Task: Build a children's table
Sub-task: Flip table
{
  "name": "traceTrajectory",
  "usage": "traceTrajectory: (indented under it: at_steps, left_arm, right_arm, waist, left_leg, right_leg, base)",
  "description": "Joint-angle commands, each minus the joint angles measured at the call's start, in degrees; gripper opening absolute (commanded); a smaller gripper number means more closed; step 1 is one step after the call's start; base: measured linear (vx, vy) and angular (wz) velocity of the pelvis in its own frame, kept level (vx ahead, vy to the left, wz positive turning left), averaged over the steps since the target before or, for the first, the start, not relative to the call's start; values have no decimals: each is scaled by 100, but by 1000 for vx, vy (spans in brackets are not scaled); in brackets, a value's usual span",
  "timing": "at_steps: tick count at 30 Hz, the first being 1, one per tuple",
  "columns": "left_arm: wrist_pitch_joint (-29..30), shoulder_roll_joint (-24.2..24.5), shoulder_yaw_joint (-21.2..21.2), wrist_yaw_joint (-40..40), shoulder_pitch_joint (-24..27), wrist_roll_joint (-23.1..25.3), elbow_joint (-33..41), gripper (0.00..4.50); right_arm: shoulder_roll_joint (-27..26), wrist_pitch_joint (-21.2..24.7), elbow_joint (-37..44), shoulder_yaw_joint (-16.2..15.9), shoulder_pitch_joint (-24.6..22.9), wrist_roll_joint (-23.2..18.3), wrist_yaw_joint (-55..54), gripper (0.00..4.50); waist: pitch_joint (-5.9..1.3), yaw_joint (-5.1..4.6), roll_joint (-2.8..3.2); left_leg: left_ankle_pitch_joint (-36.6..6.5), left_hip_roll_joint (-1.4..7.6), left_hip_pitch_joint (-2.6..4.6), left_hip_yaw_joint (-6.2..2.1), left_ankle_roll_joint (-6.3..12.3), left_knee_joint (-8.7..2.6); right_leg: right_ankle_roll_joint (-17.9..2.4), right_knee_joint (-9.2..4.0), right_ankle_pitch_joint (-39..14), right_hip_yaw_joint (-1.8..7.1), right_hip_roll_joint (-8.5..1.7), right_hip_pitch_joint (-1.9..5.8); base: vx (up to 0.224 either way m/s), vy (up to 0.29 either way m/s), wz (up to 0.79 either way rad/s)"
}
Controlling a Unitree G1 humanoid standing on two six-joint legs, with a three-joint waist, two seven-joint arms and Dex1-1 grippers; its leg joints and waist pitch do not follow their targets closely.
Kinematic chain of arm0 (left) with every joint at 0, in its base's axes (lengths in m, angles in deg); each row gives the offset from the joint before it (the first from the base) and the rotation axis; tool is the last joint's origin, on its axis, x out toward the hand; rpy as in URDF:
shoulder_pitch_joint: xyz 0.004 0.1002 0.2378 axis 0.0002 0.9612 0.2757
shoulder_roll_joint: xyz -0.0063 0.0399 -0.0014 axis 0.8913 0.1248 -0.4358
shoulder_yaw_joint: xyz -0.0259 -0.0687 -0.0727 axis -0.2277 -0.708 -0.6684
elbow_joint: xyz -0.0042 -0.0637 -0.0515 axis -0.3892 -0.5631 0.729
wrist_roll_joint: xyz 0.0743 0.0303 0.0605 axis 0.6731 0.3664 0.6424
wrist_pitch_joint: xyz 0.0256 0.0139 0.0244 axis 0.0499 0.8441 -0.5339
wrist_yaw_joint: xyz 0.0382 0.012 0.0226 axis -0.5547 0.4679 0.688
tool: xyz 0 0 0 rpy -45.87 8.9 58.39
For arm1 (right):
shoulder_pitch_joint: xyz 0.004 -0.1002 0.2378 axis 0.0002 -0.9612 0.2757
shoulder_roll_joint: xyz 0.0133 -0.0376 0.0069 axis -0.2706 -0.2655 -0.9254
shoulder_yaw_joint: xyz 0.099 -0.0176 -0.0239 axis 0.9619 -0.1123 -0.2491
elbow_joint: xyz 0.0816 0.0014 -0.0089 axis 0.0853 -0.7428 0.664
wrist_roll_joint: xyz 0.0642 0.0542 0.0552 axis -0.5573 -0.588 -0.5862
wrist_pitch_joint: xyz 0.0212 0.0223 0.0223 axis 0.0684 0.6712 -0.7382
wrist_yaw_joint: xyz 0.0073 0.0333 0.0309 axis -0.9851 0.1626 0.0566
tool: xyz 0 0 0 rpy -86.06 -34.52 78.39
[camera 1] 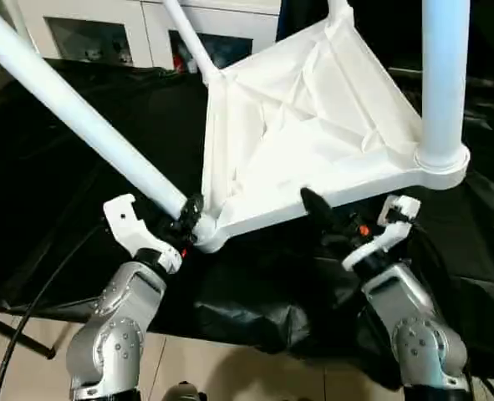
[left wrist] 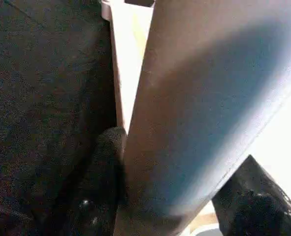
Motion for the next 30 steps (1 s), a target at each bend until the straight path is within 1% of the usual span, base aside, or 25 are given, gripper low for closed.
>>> traceTrajectory:
  at_steps: [1, 2, 3, 4, 5, 6, 8, 9, 10, 11, 13, 14, 16, 17, 19, 20, 21, 23, 25, 28, 29, 30]
  left_arm:
    - [-42, -587, 177, -73, -175, -457, 81, 221]
    - [-42, -587, 177, -73, -175, -457, 81, 221]
    - [-46, -584, 195, -76, -171, -459, 78, 221]
    - [-50, -579, 209, -78, -167, -463, 77, 221]
    - [-49, -576, 231, -78, -162, -457, 75, 221]
    - [-48, -574, 245, -77, -159, -452, 74, 221]
    - [-49, -572, 299, -86, -134, -431, 85, 221]
    - [-47, -567, 335, -96, -118, -421, 104, 221]
    - [-45, -565, 347, -99, -111, -419, 113, 221]
    - [-44, -563, 361, -104, -103, -417, 123, 221]
    - [-41, -560, 390, -115, -85, -410, 139, 221]
    - [-37, -556, 411, -127, -74, -408, 146, 221]
    - [-26, -539, 455, -165, -57, -413, 165, 221]
    - [-24, -533, 478, -177, -47, -415, 178, 221]
    - [-22, -521, 509, -198, -33, -421, 196, 221]
    - [-24, -512, 526, -206, -28, -427, 202, 221]
    - [-27, -499, 550, -226, -19, -429, 215, 221]
    - [-28, -473, 590, -277, 0, -448, 245, 221]
    - [-29, -457, 606, -294, 13, -455, 264, 221]
    - [-41, -445, 609, -297, 16, -458, 262, 221]
    - [-50, -437, 614, -298, 14, -455, 256, 221]
    - [-61, -427, 622, -301, 14, -450, 249, 221]
  right_arm:
    - [-96, -49, -233, 178, 188, -48, -281, 450]
    - [-96, -49, -233, 178, 188, -48, -281, 450]
    - [-143, -82, -358, 218, 295, -36, -366, 450]
    - [-177, -102, -442, 246, 367, -24, -418, 450]
    - [-213, -122, -523, 279, 445, -41, -448, 450]
    - [-232, -128, -565, 299, 489, -63, -462, 450]
    - [-298, -136, -753, 391, 676, -141, -527, 450]
    - [-327, -96, -902, 461, 806, -196, -596, 450]
    - [-325, -71, -943, 472, 836, -198, -611, 450]
    - [-324, -53, -986, 483, 866, -208, -612, 450]
    - [-334, -41, -1063, 518, 914, -237, -610, 450]
    - [-334, -45, -1111, 534, 940, -236, -607, 450]
    - [-363, -35, -1199, 607, 1000, -289, -632, 450]
    - [-368, -45, -1235, 631, 1026, -298, -630, 450]
    - [-394, -51, -1286, 687, 1067, -338, -649, 450]
    - [-411, -47, -1317, 725, 1094, -368, -665, 423]
    - [-419, -56, -1346, 751, 1109, -386, -663, 416]
    - [-445, -74, -1378, 797, 1115, -451, -672, 410]
    - [-456, -74, -1387, 820, 1112, -503, -675, 381]
    - [-449, -77, -1419, 840, 1131, -493, -648, 366]
    - [-451, -71, -1425, 848, 1135, -480, -628, 345]
    - [-455, -64, -1429, 863, 1142, -473, -610, 345]
  waist:
    - [-386, -18, -32]
    - [-399, -25, -42]
    - [-397, -33, -32]
    - [-396, -41, -33]
    - [-413, -49, -43]
    - [-407, -51, -39]
    - [-430, -47, -56]
    - [-427, -45, -43]
    - [-440, -41, -46]
    - [-437, -39, -46]
    - [-450, -22, -49]
    - [-456, -24, -64]
    - [-454, -25, -65]
    - [-456, -31, -74]
    - [-456, -26, -75]
    - [-458, -24, -76]
    - [-463, -23, -90]
    - [-468, -17, -84]
    - [-471, -18, -86]
    - [-473, -14, -84]
    - [-475, -14, -88]
    - [-474, -14, -92]
  left_leg:
    - [293, 355, 14, -85, 415, -414]
    - [330, 355, 14, -84, 410, -412]
    - [325, 348, 18, -80, 406, -412]
    - [317, 347, 12, -78, 401, -411]
    - [320, 342, 15, -74, 390, -408]
    - [324, 339, 9, -71, 392, -407]
    - [389, 344, 14, -72, 402, -399]
    - [409, 343, 18, -69, 417, -398]
    - [436, 341, 30, -64, 429, -389]
    - [450, 341, 29, -60, 437, -387]
    - [548, 339, 12, -61, 460, -379]
    - [573, 338, 16, -57, 469, -374]
    - [528, 335, 10, -51, 475, -375]
    - [493, 335, 6, -52, 464, -379]
    - [493, 335, 8, -48, 464, -375]
    - [495, 333, 7, -45, 465, -373]
    - [505, 333, 5, -44, 469, -374]
    - [534, 334, 11, -44, 485, -367]
    - [545, 336, 12, -45, 501, -365]
    - [559, 334, 9, -45, 509, -362]
    - [566, 334, 9, -44, 506, -361]
    - [561, 333, 10, -43, 503, -360]
  right_leg:
    - [-1276, -299, 463, 223, -423, 328]
    - [-1281, -291, 496, 222, -425, 333]
    - [-1296, -294, 478, 216, -424, 325]
    - [-1298, -293, 465, 218, -424, 328]
    - [-1293, -288, 457, 217, -427, 338]
    - [-1287, -287, 459, 219, -423, 334]
    - [-1289, -268, 537, 213, -425, 344]
    - [-1303, -265, 553, 212, -426, 331]
    - [-1308, -257, 575, 208, -421, 330]
    - [-1310, -256, 595, 208, -415, 327]
    - [-1292, -240, 710, 204, -417, 343]
    - [-1294, -236, 739, 201, -415, 343]
    - [-1314, -240, 681, 202, -423, 346]
    - [-1303, -242, 608, 200, -424, 354]
    - [-1282, -245, 582, 203, -424, 347]
    - [-1272, -245, 577, 205, -423, 348]
    - [-1267, -244, 578, 204, -426, 353]
    - [-1272, -235, 605, 202, -426, 345]
    - [-1283, -231, 606, 196, -420, 343]
    - [-1280, -230, 596, 194, -421, 344]
    - [-1276, -230, 593, 194, -421, 345]
    - [-1273, -231, 579, 194, -418, 342]
  base:
    - [0, 0, 0]
    - [0, 0, 0]
    - [0, 0, 0]
    - [0, 0, 0]
    - [0, 0, 0]
    - [0, 0, 0]
    - [0, 0, 0]
    - [0, 0, 0]
    - [0, 0, 0]
    - [0, 0, 0]
    - [0, 0, 0]
    - [0, 0, 0]
    - [0, 0, 0]
    - [0, 0, 0]
    - [0, 0, 0]
    - [0, 0, 0]
    - [0, 0, 0]
    - [0, 0, 0]
    - [0, 0, 0]
    - [0, 0, 0]
    - [0, 0, 0]
    - [0, 0, 0]
